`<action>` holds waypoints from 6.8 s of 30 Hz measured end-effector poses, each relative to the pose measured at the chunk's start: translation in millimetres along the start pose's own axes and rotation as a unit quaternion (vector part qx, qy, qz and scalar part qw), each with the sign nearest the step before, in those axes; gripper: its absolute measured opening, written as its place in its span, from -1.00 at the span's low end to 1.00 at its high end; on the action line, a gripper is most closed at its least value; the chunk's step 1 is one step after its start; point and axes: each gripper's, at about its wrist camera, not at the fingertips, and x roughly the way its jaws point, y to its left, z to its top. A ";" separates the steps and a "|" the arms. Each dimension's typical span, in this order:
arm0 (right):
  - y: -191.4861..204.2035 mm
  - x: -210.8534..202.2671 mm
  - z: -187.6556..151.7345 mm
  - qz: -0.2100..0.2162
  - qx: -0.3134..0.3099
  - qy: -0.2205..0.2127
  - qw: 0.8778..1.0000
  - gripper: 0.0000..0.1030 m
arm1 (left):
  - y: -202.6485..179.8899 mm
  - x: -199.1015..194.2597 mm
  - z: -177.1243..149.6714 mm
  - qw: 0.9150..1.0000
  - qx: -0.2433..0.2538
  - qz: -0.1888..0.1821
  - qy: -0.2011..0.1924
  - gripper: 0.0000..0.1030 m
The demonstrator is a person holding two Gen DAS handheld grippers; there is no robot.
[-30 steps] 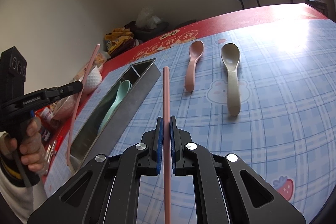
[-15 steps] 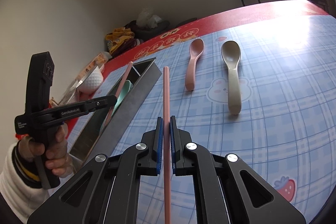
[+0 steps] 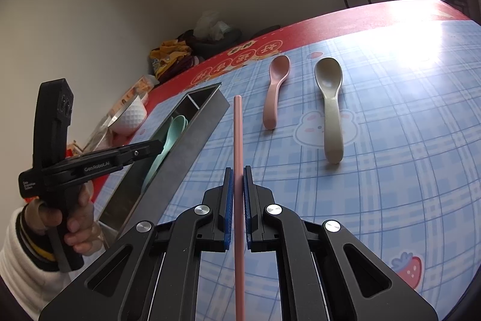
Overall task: Organize utensils
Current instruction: 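Place the pink chopstick in the steel tray with the left tool while the right tool lifts the other, then lower the second pink chopstick into the steel tray and open the right tool, then move both open tools over the pink and beige spoons on the table, then close the left tool on the pink spoon handle and lift it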
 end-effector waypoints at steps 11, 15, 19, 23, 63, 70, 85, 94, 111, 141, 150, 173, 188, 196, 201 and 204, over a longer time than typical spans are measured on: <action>-8.3 0.9 0.8 0.002 0.026 0.012 1.000 -0.88 | 0.8 -30.4 -25.1 0.999 0.006 0.039 -0.030 -0.60; -6.7 6.8 2.4 -0.011 0.027 0.028 0.999 -0.88 | 6.9 -42.9 -38.0 0.998 0.001 0.047 -0.040 -0.46; -2.1 12.1 3.9 -0.032 0.022 0.037 0.999 -0.88 | 14.1 -53.2 -47.2 0.997 0.000 0.055 -0.047 -0.24; -1.4 10.0 5.1 -0.044 0.024 0.033 0.998 -0.88 | 20.4 -60.6 -53.4 0.997 0.002 0.062 -0.053 0.12; 96.3 52.5 36.6 -0.063 0.104 0.049 0.991 -0.88 | 91.3 -104.5 -94.6 0.989 -0.031 0.055 -0.131 0.88; 104.9 77.7 42.7 -0.062 0.163 0.059 0.983 -0.88 | 100.2 -103.4 -101.5 0.989 -0.043 0.047 -0.132 0.88; 97.5 101.1 35.3 -0.088 0.210 0.072 0.971 -0.88 | 107.7 -99.3 -103.2 0.990 -0.054 0.033 -0.125 0.88; 93.9 107.1 31.8 -0.092 0.214 0.083 0.969 -0.87 | 102.0 -93.5 -101.9 0.992 -0.047 0.026 -0.116 0.88; 91.6 71.7 45.8 -0.118 0.108 0.037 0.986 -0.84 | 84.4 -94.6 -92.8 0.992 -0.040 0.034 -0.112 0.88; -61.1 -30.8 46.9 -0.159 0.002 -0.038 0.987 -0.55 | -50.5 -65.0 -10.3 0.993 0.031 0.029 -0.107 0.54; -100.3 -32.1 70.5 -0.113 0.056 -0.065 0.990 -0.55 | -95.5 22.1 53.2 0.999 0.016 -0.014 -0.027 -0.14; -127.1 -21.6 65.2 -0.064 0.120 -0.035 0.990 -0.55 | -88.6 130.1 92.8 0.998 -0.042 -0.002 0.051 -0.68; -134.7 -23.3 63.4 -0.056 0.135 -0.030 0.989 -0.55 | -106.0 130.7 77.2 1.000 -0.009 0.008 0.029 -0.76; -135.3 -23.0 62.2 -0.051 0.138 -0.026 0.989 -0.55 | -117.6 108.6 48.5 0.999 0.011 0.035 0.020 -0.76; -132.4 -22.7 62.1 -0.052 0.132 -0.026 0.990 -0.55 | -128.0 83.3 22.9 0.998 0.031 0.048 -0.013 -0.76; -129.7 -22.1 62.1 -0.051 0.127 -0.026 0.990 -0.55 | -130.4 68.2 7.2 0.999 0.020 0.038 -0.030 -0.76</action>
